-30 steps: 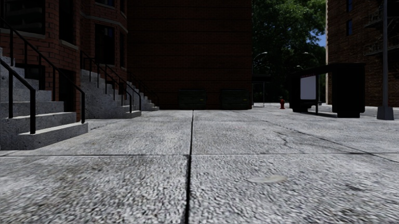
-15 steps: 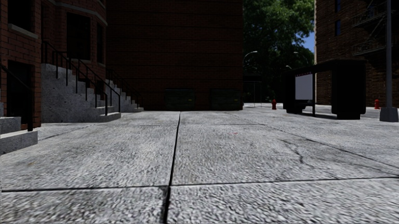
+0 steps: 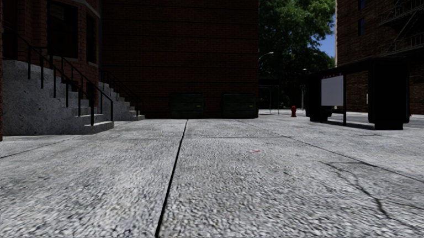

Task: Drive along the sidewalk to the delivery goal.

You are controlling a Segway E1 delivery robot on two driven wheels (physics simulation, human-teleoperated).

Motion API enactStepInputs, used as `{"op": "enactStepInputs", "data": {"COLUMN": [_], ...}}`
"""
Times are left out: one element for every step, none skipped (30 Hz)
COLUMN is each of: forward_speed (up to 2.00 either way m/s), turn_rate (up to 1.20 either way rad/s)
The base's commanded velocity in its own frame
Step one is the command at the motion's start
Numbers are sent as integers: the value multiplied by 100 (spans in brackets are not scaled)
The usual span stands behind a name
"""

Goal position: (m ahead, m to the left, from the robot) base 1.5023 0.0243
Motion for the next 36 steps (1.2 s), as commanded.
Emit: {"op": "enactStepInputs", "data": {"forward_speed": [200, 200, 200, 200, 200, 200, 200, 200, 200, 200, 200, 200, 196, 178, 149, 149, 133, 121, 111, 100, 100, 83, 70, 54, 43, 43, 20, 0, 0, 0, 0, 0, 0, 0, 0, 0], "turn_rate": [0, 0, 0, 0, 0, 0, 0, 0, 0, 0, 0, 0, 0, 0, 0, 0, 0, 0, 0, 0, 0, 0, 0, 0, 0, 0, 0, 0, 0, 0, 0, 0, 0, 0, 0, 0]}}
